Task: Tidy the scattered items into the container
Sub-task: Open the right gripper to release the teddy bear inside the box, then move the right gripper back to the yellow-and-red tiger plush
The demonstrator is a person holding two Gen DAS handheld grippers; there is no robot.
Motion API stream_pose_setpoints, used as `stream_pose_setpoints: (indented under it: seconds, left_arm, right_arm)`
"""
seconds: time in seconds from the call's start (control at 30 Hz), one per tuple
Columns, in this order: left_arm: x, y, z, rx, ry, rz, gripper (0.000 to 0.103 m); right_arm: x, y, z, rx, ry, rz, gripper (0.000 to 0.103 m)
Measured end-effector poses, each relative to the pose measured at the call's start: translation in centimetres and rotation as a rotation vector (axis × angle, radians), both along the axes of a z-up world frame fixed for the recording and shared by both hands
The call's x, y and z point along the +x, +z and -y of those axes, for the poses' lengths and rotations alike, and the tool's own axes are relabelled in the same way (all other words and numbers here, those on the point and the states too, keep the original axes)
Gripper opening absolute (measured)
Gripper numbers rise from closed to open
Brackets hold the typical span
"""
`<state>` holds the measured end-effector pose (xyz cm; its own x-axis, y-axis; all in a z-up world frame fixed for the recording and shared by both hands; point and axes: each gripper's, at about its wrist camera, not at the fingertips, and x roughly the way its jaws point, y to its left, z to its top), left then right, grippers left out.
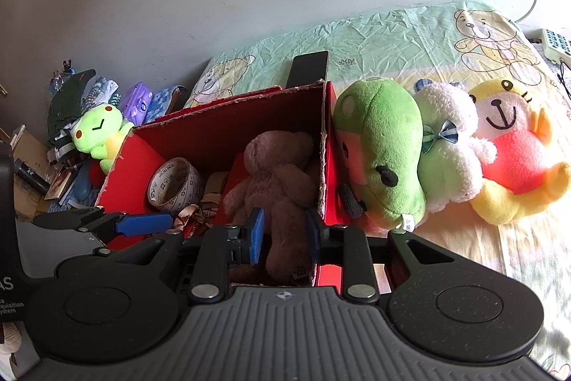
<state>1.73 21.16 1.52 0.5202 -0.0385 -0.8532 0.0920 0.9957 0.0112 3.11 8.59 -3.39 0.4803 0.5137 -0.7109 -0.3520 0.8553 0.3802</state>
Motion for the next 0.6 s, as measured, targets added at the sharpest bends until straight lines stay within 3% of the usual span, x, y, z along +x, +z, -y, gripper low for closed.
stream_pose_setpoints:
  seconds: [0.3,0.6]
  left_arm:
    - [-0.7,0.4,0.9,0.043,0.007,0.014,0.083]
    - [-1.3,1.5,2.3,0.088,0.094,0.039,0.083]
  right_arm:
    - [-0.8,-0.1,1.3,0.067,-0.006,0.0,0.029]
    - [0.5,-0.4,4.0,0.074,0.033,-0.024,0.031]
